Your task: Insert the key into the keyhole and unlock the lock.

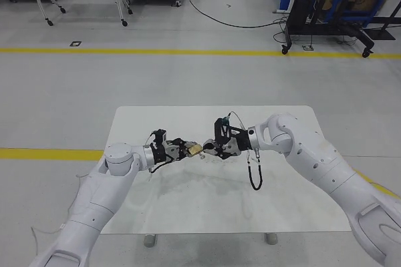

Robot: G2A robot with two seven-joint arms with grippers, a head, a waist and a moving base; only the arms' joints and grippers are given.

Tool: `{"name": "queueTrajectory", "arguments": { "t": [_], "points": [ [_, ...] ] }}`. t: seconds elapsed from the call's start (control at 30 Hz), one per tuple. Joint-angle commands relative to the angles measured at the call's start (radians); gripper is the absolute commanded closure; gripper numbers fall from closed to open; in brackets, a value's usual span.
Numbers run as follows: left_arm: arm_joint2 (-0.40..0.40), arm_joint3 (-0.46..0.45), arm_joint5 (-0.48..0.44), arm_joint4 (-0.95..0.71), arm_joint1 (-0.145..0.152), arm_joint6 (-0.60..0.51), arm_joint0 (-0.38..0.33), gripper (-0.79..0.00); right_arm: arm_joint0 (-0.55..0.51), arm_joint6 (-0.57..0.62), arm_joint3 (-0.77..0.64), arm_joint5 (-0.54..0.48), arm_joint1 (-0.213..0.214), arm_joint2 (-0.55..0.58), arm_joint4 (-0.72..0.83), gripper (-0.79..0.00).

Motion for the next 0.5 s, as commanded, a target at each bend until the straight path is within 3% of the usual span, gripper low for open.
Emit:
{"name": "queueTrajectory", "arguments": {
  "t": [0.0, 0.47],
  "points": [
    [-0.001, 0.008, 0.006, -0.009, -0.001, 0.009, -0.002, 0.0, 0.007, -0.023, 0.002, 0.0, -0.001, -0.006, -0.011, 0.0],
    [-0.027, 0.014, 0.016, -0.052, 0.0, 0.05, 0.003, 0.0, 0.006, -0.055, -0.094, 0.0, 0.03, -0.022, -0.1, 0.0]
  ]
}}
